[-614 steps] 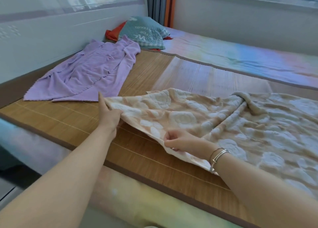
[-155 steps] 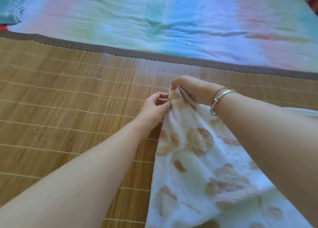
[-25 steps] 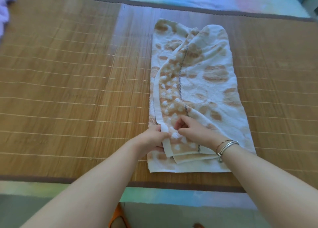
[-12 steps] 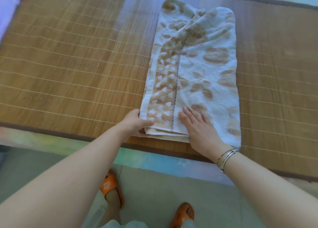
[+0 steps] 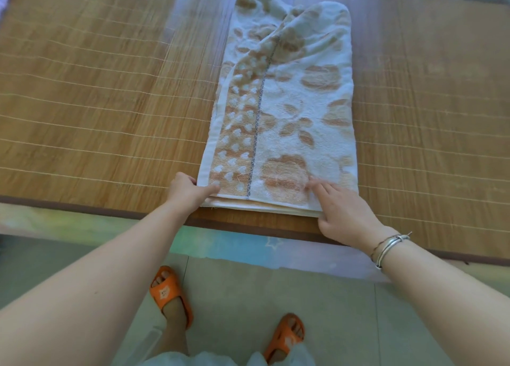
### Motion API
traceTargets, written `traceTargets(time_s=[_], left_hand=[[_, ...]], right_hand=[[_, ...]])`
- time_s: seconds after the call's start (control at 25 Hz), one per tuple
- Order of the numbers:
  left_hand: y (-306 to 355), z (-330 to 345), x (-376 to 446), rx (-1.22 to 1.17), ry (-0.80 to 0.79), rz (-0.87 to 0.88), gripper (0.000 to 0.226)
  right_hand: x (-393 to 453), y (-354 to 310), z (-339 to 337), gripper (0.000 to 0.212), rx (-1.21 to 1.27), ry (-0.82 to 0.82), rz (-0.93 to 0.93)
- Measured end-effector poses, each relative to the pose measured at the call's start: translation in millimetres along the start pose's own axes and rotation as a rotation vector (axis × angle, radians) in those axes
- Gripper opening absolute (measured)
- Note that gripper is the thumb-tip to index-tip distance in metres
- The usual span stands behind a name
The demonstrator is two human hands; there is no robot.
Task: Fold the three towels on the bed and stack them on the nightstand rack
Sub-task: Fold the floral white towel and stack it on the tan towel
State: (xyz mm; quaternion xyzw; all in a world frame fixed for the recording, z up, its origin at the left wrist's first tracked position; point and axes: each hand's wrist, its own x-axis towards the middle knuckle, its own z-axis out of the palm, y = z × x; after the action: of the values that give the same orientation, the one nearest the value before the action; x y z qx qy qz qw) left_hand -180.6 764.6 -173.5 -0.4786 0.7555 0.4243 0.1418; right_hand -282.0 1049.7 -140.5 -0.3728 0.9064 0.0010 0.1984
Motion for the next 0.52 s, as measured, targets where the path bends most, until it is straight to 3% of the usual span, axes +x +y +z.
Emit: traceTargets(time_s=[0.16,0.32,0.52], left_hand=[[11.9,5.3,5.2,-0.055,-0.051,0.036,0.036],[13.0,-7.5,10.3,-0.071,-0.039,0.107,0.021],[-10.9,-73.7,41.7,-0.056,0.09,0.057,0.028]], right_hand=[[38.7,-6.6,-14.6,0.053,0.113,0.171,0.029],[83.9,-17.1,-11.2,0.053,0.139,0.042,0.087],[112.9,-67.5,-16.1,0.048,0.129,0.07,0.01]])
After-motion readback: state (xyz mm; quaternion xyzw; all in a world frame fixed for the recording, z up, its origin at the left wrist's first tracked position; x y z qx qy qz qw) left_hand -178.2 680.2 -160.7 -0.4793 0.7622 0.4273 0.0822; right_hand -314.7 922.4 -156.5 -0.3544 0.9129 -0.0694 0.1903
